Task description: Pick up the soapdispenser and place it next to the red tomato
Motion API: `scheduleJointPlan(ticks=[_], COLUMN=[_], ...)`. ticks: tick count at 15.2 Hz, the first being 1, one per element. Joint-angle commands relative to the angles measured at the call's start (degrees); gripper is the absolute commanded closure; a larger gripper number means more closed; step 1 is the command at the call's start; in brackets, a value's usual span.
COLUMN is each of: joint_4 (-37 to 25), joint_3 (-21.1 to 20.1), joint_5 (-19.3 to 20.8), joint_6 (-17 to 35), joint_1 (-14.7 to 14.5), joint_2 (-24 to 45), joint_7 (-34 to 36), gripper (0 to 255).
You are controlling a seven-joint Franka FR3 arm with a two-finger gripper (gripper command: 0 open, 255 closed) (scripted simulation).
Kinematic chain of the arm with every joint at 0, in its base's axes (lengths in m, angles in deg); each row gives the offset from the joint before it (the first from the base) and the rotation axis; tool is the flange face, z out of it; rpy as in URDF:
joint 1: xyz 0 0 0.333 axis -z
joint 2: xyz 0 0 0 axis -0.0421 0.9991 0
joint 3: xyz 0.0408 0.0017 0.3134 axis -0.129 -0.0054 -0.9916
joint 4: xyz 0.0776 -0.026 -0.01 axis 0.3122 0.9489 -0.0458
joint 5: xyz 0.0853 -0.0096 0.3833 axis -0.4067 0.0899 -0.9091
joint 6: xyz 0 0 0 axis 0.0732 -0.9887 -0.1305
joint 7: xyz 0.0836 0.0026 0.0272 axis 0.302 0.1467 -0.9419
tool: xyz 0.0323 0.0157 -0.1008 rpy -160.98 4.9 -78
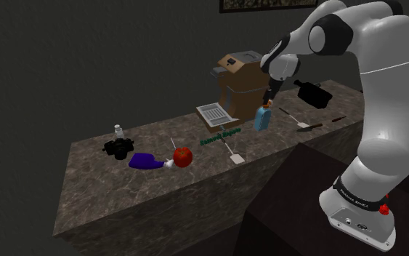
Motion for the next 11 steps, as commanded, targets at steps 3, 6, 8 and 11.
scheduleJointPlan(ticks=[3,6,8,11], joint_4=[-0.7,-0.8,-0.8,-0.8], joint_3=[-1.2,-1.3,-1.3,-1.3], joint_5=[-1.4,-1.5,-1.5,-1.5], joint_6=[1.8,2.0,2.0,2.0], joint_1=[0.7,0.8,0.8,0.8], joint_2=[2.5,2.9,2.9,2.9], joint_7=[-0.8,-0.9,-0.9,-0.9], gripper=[0,0,0,0])
